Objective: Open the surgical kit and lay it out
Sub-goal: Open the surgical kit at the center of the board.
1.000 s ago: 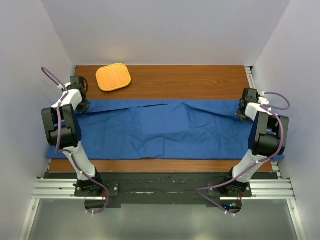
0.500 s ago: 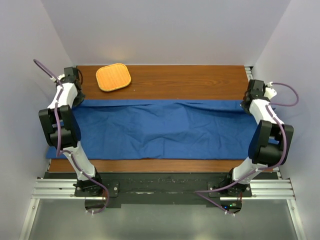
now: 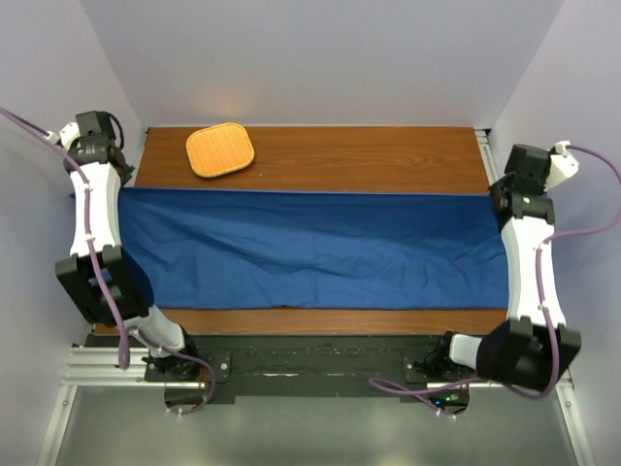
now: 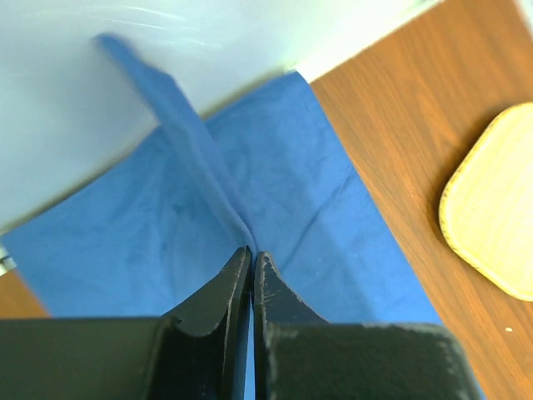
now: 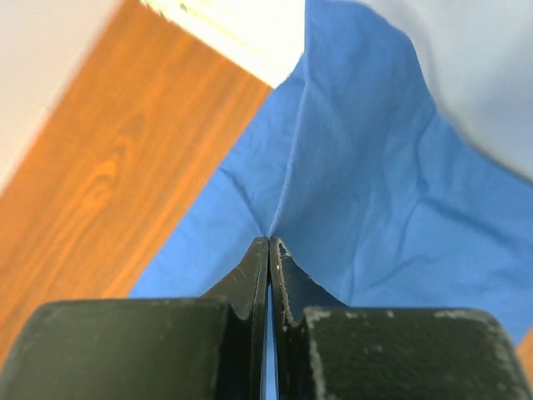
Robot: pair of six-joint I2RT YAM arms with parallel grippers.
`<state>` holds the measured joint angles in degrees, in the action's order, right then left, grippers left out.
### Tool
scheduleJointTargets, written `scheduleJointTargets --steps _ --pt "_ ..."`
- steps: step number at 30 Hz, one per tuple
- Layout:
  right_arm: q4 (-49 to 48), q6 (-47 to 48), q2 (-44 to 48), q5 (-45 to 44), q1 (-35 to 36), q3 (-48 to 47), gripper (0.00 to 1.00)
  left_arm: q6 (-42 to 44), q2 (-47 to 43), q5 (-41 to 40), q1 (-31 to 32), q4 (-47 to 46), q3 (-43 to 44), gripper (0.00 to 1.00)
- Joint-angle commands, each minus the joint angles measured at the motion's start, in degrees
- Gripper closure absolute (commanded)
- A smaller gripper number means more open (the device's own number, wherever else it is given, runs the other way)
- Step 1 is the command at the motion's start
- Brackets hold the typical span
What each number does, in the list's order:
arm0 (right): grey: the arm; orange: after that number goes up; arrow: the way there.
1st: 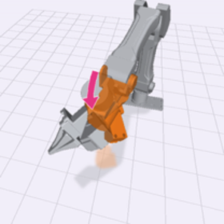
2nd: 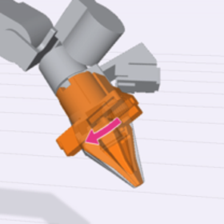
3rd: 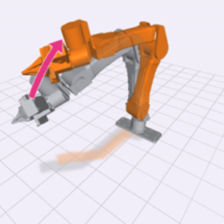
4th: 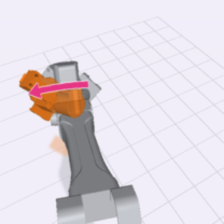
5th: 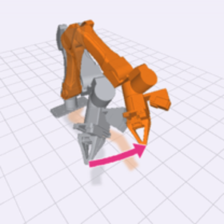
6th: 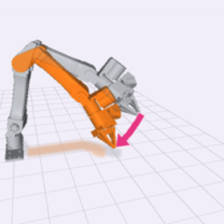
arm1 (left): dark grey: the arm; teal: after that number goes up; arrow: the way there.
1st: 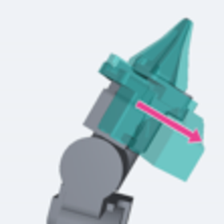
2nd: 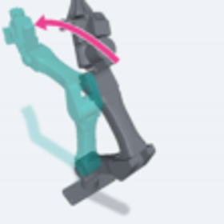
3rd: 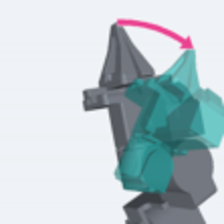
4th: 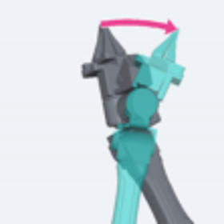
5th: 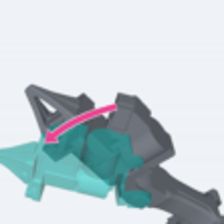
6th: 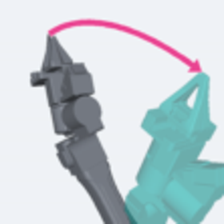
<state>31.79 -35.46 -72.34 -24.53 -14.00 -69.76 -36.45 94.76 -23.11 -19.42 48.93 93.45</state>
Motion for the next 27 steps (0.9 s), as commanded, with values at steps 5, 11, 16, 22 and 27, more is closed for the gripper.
scheduleJointTargets --steps 5,11,16,22,27 --pt "-4.4 15.3 20.5 -31.6 6.5 4.3 1.0 1.4 -25.4 -19.1 -3.9 -6.0 -9.4 1.0" --pt "-11.4 26.2 40.1 -38.5 12.4 14.4 1.0 2.3 -43.2 -23.4 -3.7 -3.2 -16.3 1.0" --pt "-2.1 24.7 51.5 -38.7 13.5 13.2 1.0 -3.5 -48.8 -30.7 1.3 7.8 -13.9 0.95" --pt "12.4 19.5 61.3 -42.7 17.2 9.4 0.89 -18.2 -57.2 -39.4 8.9 23.5 -14.4 0.83" --pt "16.9 21.7 68.9 -42.6 21.5 8.5 0.68 -23.1 -68.0 -40.0 14.0 26.0 -17.9 0.69"
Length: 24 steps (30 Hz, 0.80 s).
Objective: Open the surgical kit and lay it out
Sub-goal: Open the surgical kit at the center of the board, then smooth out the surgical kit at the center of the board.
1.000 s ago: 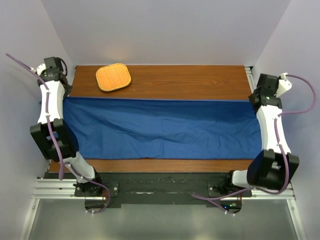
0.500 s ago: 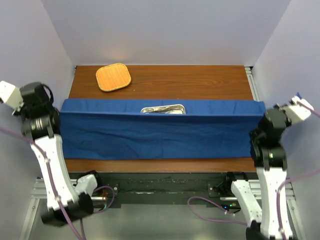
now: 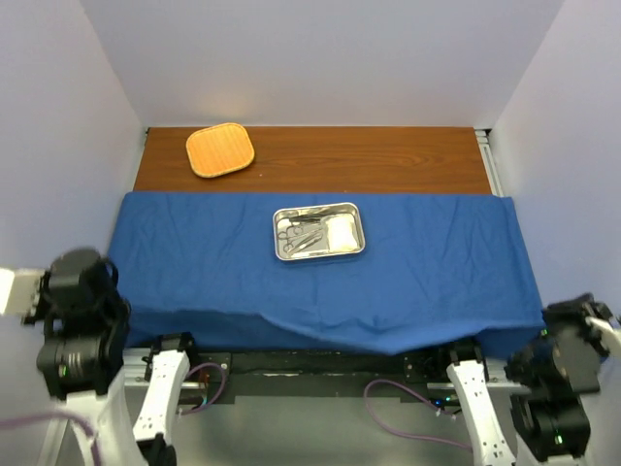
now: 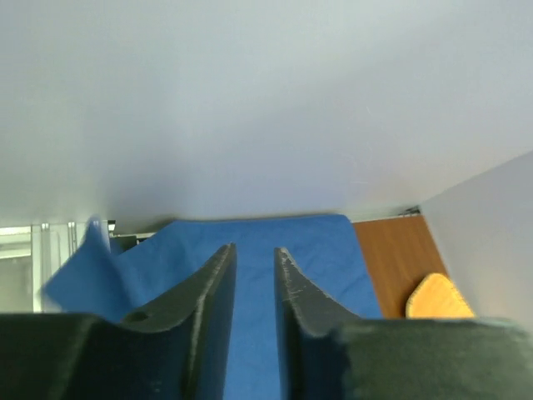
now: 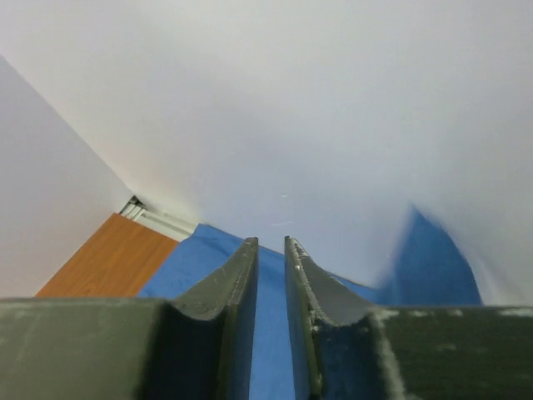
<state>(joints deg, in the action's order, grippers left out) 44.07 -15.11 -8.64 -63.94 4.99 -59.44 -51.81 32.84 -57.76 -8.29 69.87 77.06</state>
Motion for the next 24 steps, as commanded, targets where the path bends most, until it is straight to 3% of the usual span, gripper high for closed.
scheduleJointTargets --steps 1,5,12,16,24 --pt "3.5 3.5 6.5 -2.1 3.6 -1.6 0.63 -6.2 -8.2 -4.8 4.0 1.6 -2.3 0.62" --pt "1.8 11.4 7.0 5.4 6.1 -2.3 0.55 5.1 -9.4 1.1 5.2 -8.9 -5.8 0.44" --pt "10.0 7.3 -8.0 22.1 7.1 -3.5 0.37 16.4 -0.8 19.6 5.8 -20.3 -11.9 0.14" --pt "10.0 5.7 -19.9 36.0 7.1 -0.9 0.29 19.9 9.0 27.6 5.9 -28.6 -18.0 0.08" --pt "-1.0 -0.1 -47.2 46.9 6.9 2.8 0.24 27.5 36.7 38.1 5.8 -39.2 -20.2 0.05"
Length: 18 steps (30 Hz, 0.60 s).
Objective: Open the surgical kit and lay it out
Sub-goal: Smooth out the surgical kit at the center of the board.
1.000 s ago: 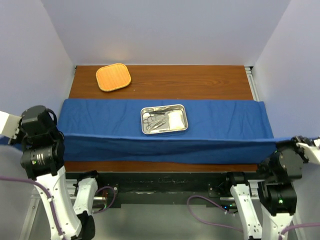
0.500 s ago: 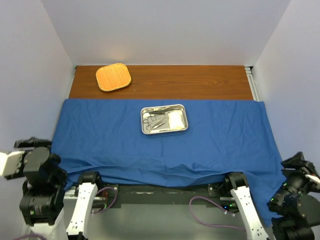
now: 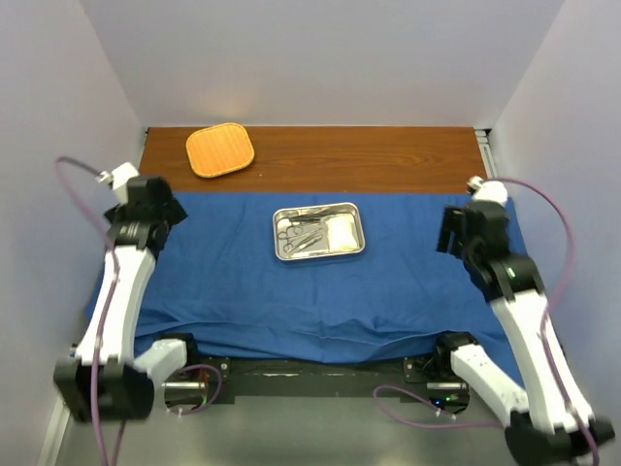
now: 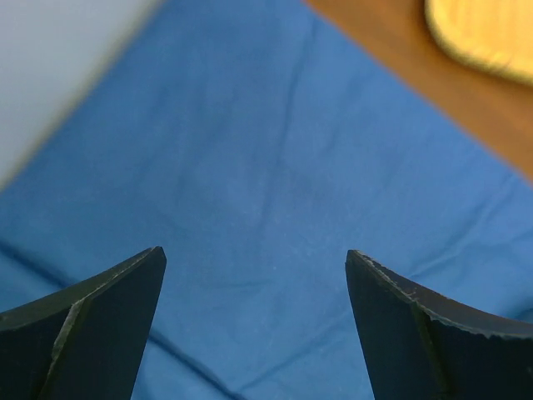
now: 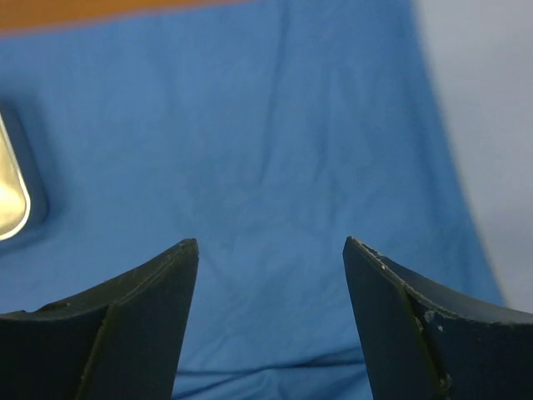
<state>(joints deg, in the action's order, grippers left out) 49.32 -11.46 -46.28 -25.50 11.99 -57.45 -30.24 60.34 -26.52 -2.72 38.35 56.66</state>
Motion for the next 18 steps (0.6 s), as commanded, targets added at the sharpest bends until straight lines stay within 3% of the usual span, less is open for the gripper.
scheduleJointTargets --steps 1,5,8,18 --pt "-7.0 -3.9 -13.3 8.8 -0.4 0.4 0.23 6.0 14.4 7.4 0.3 -8.3 1.0 0.05" --pt "-11.7 -5.3 -27.2 14.9 -5.8 -0.1 0.24 3.4 25.0 11.1 0.3 -8.7 2.9 0.07" --pt "-14.7 -7.0 -31.0 19.3 -10.7 1.9 0.25 1.3 29.6 11.8 0.2 -10.6 2.1 0.09" --pt "-16.1 -13.6 -41.8 13.2 -16.2 3.7 0.25 0.2 37.7 9.7 0.1 -12.9 -0.9 0.15"
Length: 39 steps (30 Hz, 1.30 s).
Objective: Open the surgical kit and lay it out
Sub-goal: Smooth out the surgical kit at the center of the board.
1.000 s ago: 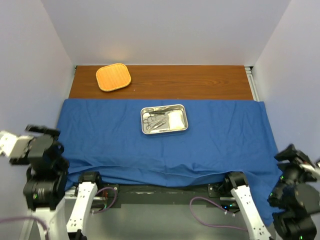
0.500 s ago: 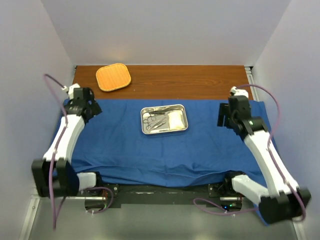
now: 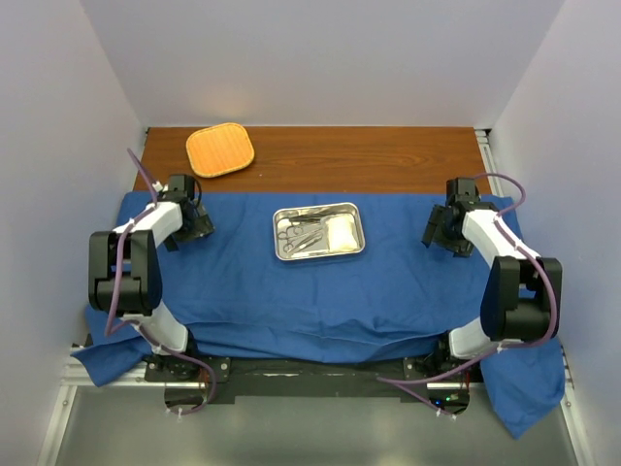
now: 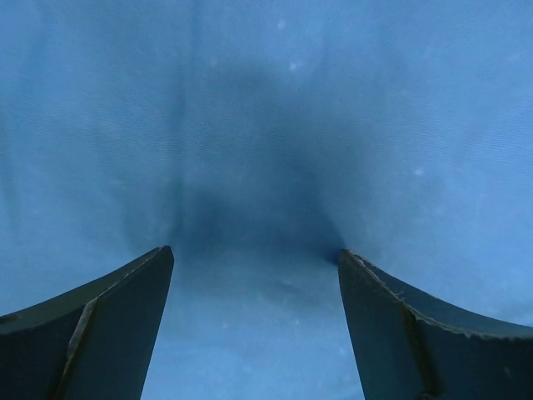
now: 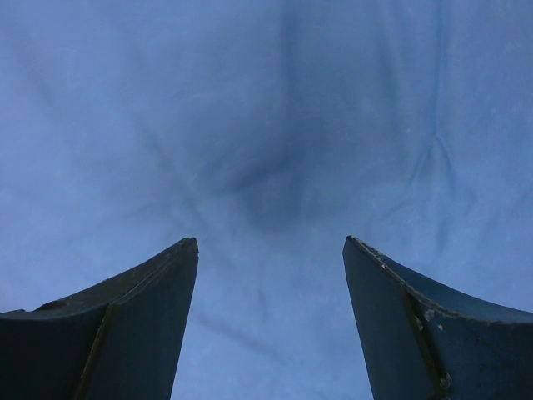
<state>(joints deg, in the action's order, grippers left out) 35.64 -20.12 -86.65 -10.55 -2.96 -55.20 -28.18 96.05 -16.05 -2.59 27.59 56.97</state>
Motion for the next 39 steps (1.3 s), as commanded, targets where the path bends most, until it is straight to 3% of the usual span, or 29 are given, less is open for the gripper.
scheduleJointTargets --steps 1,7,11,28,32,39 --pt "-2.9 -5.5 -2.2 -2.3 -1.3 1.9 0.25 -2.1 2.5 -1.0 0.0 -2.1 -1.9 0.16" --pt "-7.1 -6.6 -7.5 -1.4 -1.3 2.3 0.25 -3.4 7.7 -1.6 -1.2 -1.6 0.0 0.21" --pt "-9.4 -6.3 -16.3 1.0 -1.3 -1.6 0.25 -3.8 13.5 -0.5 -2.6 -0.6 5.2 0.24" --pt "-1.9 -3.4 -44.0 5.7 -1.6 -39.7 0.25 -5.3 38.0 0.5 -3.8 9.5 42.3 0.29" --pt "-2.1 -2.8 -46.8 6.6 -1.7 -45.9 0.24 -5.6 41.0 0.9 -4.0 11.5 47.7 0.3" --pt "-6.0 -1.9 -44.8 7.6 -1.8 -46.0 0.23 -4.2 38.5 0.5 -4.6 9.6 48.6 0.26"
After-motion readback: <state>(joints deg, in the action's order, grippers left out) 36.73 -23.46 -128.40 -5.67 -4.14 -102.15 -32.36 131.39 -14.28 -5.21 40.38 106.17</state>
